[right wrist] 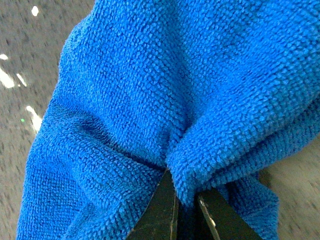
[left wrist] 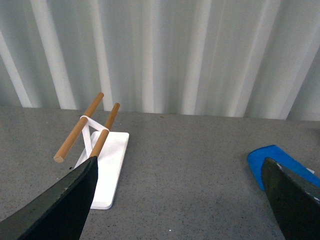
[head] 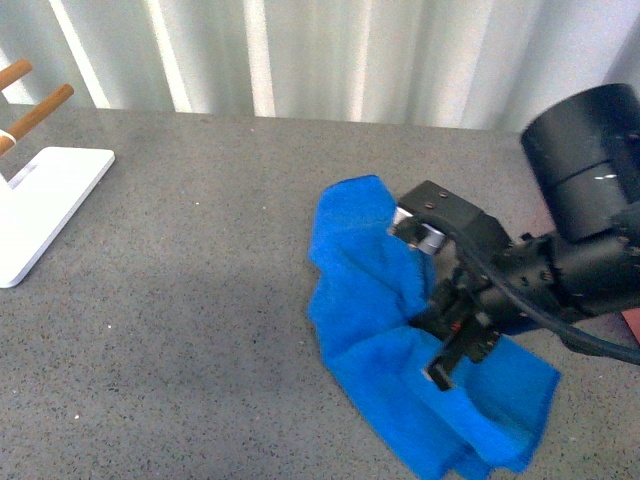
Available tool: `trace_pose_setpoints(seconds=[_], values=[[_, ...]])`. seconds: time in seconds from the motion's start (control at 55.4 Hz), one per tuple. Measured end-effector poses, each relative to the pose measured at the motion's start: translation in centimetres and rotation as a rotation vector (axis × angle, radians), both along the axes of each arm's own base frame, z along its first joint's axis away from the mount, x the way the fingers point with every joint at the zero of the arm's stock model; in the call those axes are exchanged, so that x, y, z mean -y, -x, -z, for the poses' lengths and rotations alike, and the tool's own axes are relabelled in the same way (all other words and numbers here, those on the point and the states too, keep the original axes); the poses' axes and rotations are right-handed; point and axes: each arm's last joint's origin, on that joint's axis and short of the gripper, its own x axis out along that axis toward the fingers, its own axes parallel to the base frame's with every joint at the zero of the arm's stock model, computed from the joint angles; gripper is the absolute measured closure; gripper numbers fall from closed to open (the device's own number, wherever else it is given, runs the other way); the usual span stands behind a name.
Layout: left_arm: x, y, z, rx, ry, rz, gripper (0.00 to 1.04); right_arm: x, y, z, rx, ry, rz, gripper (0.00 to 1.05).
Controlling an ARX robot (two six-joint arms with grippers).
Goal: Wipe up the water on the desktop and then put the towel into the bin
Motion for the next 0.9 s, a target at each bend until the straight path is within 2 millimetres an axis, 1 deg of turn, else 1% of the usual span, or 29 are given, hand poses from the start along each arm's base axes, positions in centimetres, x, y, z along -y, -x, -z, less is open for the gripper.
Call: trace_pose_setpoints(seconds=[0.108,0.217,0.379,0.47,0.578,0.668,0.777,0.813,0.867,0.903], values=[[0.0,0.0,0.0,0.0,0.0,0.0,0.07,2.0,0.1,-0.7,0.034,0.028,0.01,1.01],[0.0,0.0,0.0,0.0,0.0,0.0,0.07,4.0,-0.5,-1.4,0.087,0.073,0.041,1.01],[0.0,0.0,0.0,0.0,0.0,0.0,0.07,5.3,-1.0,-2.0,0.107,0.102,0.058,1.01],[0.0,0.0,0.0,0.0,0.0,0.0,0.07,6.2,-1.5,-3.1,0.135,0.121,0.068,1.01],[0.0,0.0,0.0,0.0,0.0,0.0,0.07,7.1,-2.7,-5.3,0.21,0.132,0.105,1.01],[0.0,0.0,0.0,0.0,0.0,0.0,0.07,7.3,-3.4,-6.8,0.257,0.132,0.122,1.01],[0.0,0.0,0.0,0.0,0.0,0.0,0.07,7.4,-4.2,-9.2,0.329,0.124,0.155,1.01],[0.0,0.0,0.0,0.0,0.0,0.0,0.07,7.4,-4.4,-10.4,0.36,0.113,0.171,1.01],[0.0,0.0,0.0,0.0,0.0,0.0,0.07,7.7,-4.7,-13.1,0.426,0.08,0.207,1.01],[0.0,0.0,0.0,0.0,0.0,0.0,0.07,8.0,-4.7,-14.3,0.454,0.065,0.222,1.01]])
